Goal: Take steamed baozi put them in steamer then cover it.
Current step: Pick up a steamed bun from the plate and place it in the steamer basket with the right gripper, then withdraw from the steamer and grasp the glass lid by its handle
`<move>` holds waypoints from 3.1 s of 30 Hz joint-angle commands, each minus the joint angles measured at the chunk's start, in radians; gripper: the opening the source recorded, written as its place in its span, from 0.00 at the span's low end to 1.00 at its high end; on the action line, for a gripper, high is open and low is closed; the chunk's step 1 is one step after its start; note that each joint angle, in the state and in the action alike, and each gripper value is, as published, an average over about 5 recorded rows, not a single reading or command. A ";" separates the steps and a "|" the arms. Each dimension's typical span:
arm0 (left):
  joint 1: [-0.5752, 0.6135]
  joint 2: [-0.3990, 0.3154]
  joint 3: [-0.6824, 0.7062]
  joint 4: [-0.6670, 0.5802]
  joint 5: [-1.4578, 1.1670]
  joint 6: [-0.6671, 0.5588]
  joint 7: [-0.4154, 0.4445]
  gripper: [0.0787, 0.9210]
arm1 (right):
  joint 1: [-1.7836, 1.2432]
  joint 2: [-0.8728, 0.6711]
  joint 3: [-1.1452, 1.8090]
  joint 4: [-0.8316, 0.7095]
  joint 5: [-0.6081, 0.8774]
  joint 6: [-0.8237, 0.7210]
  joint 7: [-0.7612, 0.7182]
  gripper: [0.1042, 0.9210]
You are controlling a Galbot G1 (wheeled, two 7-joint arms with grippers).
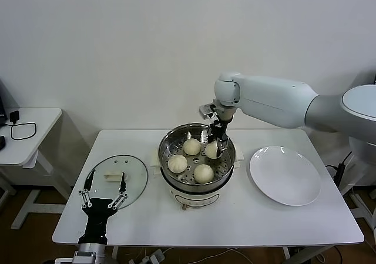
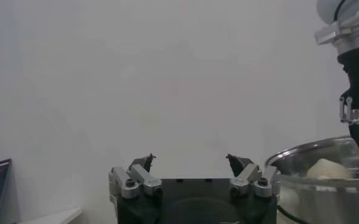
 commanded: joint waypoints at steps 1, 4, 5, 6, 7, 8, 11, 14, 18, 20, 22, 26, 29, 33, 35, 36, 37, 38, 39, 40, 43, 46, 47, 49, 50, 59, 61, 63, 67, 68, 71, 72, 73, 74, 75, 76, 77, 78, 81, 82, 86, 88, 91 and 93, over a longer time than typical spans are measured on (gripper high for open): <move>0.001 -0.001 -0.001 0.003 0.000 -0.002 -0.001 0.88 | -0.022 0.015 0.002 -0.010 -0.030 0.001 -0.006 0.65; 0.000 -0.001 -0.001 0.003 0.000 -0.002 -0.001 0.88 | -0.027 0.016 0.006 -0.012 -0.044 0.004 -0.012 0.66; 0.000 -0.001 -0.001 0.002 -0.001 -0.002 -0.001 0.88 | -0.028 0.017 0.007 -0.013 -0.049 0.005 -0.015 0.66; 0.000 -0.001 -0.001 0.002 -0.001 -0.002 -0.001 0.88 | -0.030 0.018 0.008 -0.013 -0.052 0.006 -0.016 0.66; -0.001 -0.001 -0.002 0.002 -0.001 -0.002 -0.001 0.88 | -0.032 0.018 0.009 -0.014 -0.055 0.007 -0.017 0.66; -0.001 -0.001 -0.002 0.003 -0.001 -0.002 -0.001 0.88 | -0.033 0.018 0.009 -0.014 -0.057 0.007 -0.019 0.67; -0.001 -0.001 -0.003 0.004 -0.001 -0.003 -0.002 0.88 | -0.036 0.019 0.011 -0.013 -0.062 0.009 -0.024 0.67; -0.002 -0.001 -0.004 0.004 -0.002 -0.003 -0.002 0.88 | -0.039 0.021 0.012 -0.016 -0.065 0.010 -0.025 0.68; -0.004 0.000 -0.006 0.004 -0.003 -0.003 -0.002 0.88 | -0.044 0.023 0.012 -0.017 -0.070 0.012 -0.019 0.72; -0.004 0.000 -0.008 0.004 -0.004 -0.003 -0.003 0.88 | -0.045 0.022 0.012 -0.015 -0.075 0.013 -0.020 0.76; -0.004 0.000 -0.009 0.004 -0.004 -0.003 -0.003 0.88 | -0.044 0.020 0.013 -0.013 -0.081 0.015 -0.020 0.81; -0.004 -0.002 -0.008 0.003 -0.003 -0.001 -0.003 0.88 | -0.039 0.013 0.021 -0.004 -0.088 0.018 -0.022 0.87; -0.003 -0.004 -0.007 -0.001 -0.001 0.001 -0.003 0.88 | -0.025 -0.009 0.039 0.020 -0.088 0.021 -0.032 0.88; 0.000 -0.004 -0.007 -0.010 0.002 0.008 -0.003 0.88 | 0.007 -0.073 0.092 0.074 -0.075 0.035 -0.054 0.88; 0.000 -0.004 -0.007 -0.016 0.003 0.013 -0.003 0.88 | 0.024 -0.116 0.132 0.099 -0.052 0.044 -0.051 0.88; -0.001 -0.003 -0.006 -0.019 0.005 0.015 -0.003 0.88 | 0.032 -0.144 0.159 0.113 -0.037 0.051 -0.045 0.88; -0.002 -0.002 -0.006 -0.021 0.006 0.017 -0.003 0.88 | 0.039 -0.167 0.182 0.125 -0.022 0.058 -0.036 0.88; -0.004 -0.001 -0.006 -0.021 0.009 0.019 -0.003 0.88 | 0.045 -0.193 0.201 0.138 0.001 0.067 -0.019 0.88; -0.007 0.001 -0.005 -0.021 0.013 0.022 -0.004 0.88 | 0.051 -0.223 0.218 0.154 0.034 0.085 0.016 0.88; -0.010 0.003 -0.004 -0.020 0.017 0.026 -0.005 0.88 | 0.056 -0.252 0.229 0.170 0.070 0.106 0.057 0.88; -0.026 0.015 -0.002 -0.013 0.031 0.044 -0.012 0.88 | 0.047 -0.357 0.250 0.240 0.189 0.191 0.333 0.88; -0.050 0.030 0.000 -0.006 0.061 0.077 -0.029 0.88 | -0.006 -0.465 0.275 0.332 0.248 0.283 0.716 0.88; -0.059 0.035 0.002 -0.003 0.076 0.089 -0.037 0.88 | -0.032 -0.496 0.288 0.358 0.257 0.311 0.833 0.88; -0.079 0.049 0.005 0.005 0.112 0.120 -0.058 0.88 | -0.106 -0.556 0.344 0.407 0.270 0.354 1.065 0.88; -0.087 0.056 0.007 0.008 0.129 0.135 -0.068 0.88 | -0.153 -0.578 0.385 0.425 0.274 0.375 1.147 0.88; -0.135 0.106 0.008 0.019 0.273 0.214 -0.104 0.88 | -0.779 -0.636 1.011 0.528 0.247 0.465 1.562 0.88; -0.145 0.110 0.002 0.035 0.314 0.213 -0.101 0.88 | -0.925 -0.615 1.152 0.544 0.230 0.466 1.597 0.88; -0.153 0.115 -0.003 0.050 0.342 0.211 -0.095 0.88 | -1.061 -0.584 1.285 0.556 0.207 0.469 1.611 0.88; -0.159 0.128 -0.014 0.066 0.372 0.209 -0.071 0.88 | -1.284 -0.496 1.513 0.551 0.151 0.481 1.602 0.88; -0.161 0.130 -0.017 0.073 0.387 0.206 -0.069 0.88 | -1.331 -0.472 1.563 0.546 0.139 0.485 1.598 0.88; -0.170 0.136 -0.026 0.107 0.454 0.187 -0.070 0.88 | -1.451 -0.401 1.683 0.533 0.106 0.494 1.584 0.88; -0.174 0.139 -0.029 0.120 0.478 0.177 -0.072 0.88 | -1.482 -0.377 1.716 0.531 0.099 0.496 1.576 0.88; -0.177 0.142 -0.032 0.136 0.502 0.167 -0.074 0.88 | -1.511 -0.356 1.744 0.531 0.092 0.496 1.569 0.88; -0.180 0.147 -0.034 0.152 0.526 0.157 -0.076 0.88 | -1.538 -0.336 1.767 0.532 0.084 0.495 1.563 0.88; -0.182 0.151 -0.038 0.169 0.551 0.149 -0.077 0.88 | -1.563 -0.316 1.791 0.535 0.075 0.495 1.556 0.88; -0.184 0.157 -0.041 0.187 0.580 0.141 -0.078 0.88 | -1.589 -0.297 1.815 0.539 0.067 0.494 1.550 0.88; -0.185 0.162 -0.045 0.206 0.612 0.133 -0.080 0.88 | -1.613 -0.280 1.836 0.543 0.060 0.494 1.545 0.88; -0.187 0.167 -0.049 0.225 0.646 0.128 -0.081 0.88 | -1.636 -0.264 1.857 0.547 0.054 0.494 1.538 0.88; -0.192 0.181 -0.064 0.287 0.747 0.103 -0.085 0.88 | -1.703 -0.221 1.911 0.556 0.039 0.497 1.516 0.88; -0.194 0.187 -0.068 0.307 0.775 0.096 -0.084 0.88 | -1.724 -0.208 1.926 0.559 0.034 0.498 1.509 0.88; -0.200 0.209 -0.080 0.372 0.878 0.088 -0.082 0.88 | -1.783 -0.167 1.962 0.569 0.025 0.501 1.492 0.88; -0.205 0.218 -0.083 0.404 0.938 0.090 -0.081 0.88 | -1.798 -0.152 1.972 0.574 0.020 0.502 1.486 0.88; -0.212 0.226 -0.081 0.449 1.009 0.094 -0.074 0.88 | -1.811 -0.137 1.981 0.581 0.013 0.502 1.481 0.88; -0.214 0.229 -0.074 0.468 1.024 0.089 -0.067 0.88 | -1.816 -0.133 1.983 0.585 0.009 0.501 1.478 0.88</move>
